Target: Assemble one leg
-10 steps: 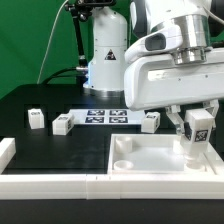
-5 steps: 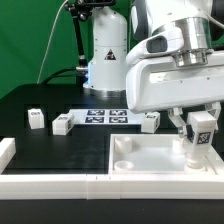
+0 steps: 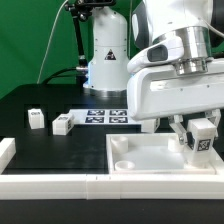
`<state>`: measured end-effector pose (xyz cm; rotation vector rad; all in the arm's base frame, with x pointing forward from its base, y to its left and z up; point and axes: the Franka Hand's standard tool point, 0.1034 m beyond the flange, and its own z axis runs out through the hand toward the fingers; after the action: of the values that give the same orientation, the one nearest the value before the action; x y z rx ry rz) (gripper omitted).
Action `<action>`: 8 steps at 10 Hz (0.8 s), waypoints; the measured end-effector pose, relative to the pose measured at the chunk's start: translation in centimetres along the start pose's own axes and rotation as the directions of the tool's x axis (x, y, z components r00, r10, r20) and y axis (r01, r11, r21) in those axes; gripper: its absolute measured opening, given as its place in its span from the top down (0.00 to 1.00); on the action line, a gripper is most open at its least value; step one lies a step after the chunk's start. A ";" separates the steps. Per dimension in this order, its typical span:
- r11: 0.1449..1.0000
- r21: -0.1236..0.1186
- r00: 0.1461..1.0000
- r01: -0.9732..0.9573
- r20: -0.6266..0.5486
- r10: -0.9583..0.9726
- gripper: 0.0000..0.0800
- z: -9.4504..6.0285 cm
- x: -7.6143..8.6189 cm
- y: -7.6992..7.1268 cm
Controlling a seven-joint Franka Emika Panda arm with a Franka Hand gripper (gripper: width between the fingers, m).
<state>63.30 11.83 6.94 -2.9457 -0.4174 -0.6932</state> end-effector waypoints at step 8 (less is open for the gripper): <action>1.000 -0.006 0.999 0.004 -0.032 -0.004 0.21 0.1 0.1 0.0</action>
Offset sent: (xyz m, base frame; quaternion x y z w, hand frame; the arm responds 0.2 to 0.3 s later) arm 0.0000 0.0000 0.0000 0.0000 0.0000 0.0000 1.0000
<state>63.44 11.89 6.96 -2.9360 -0.4198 -0.7423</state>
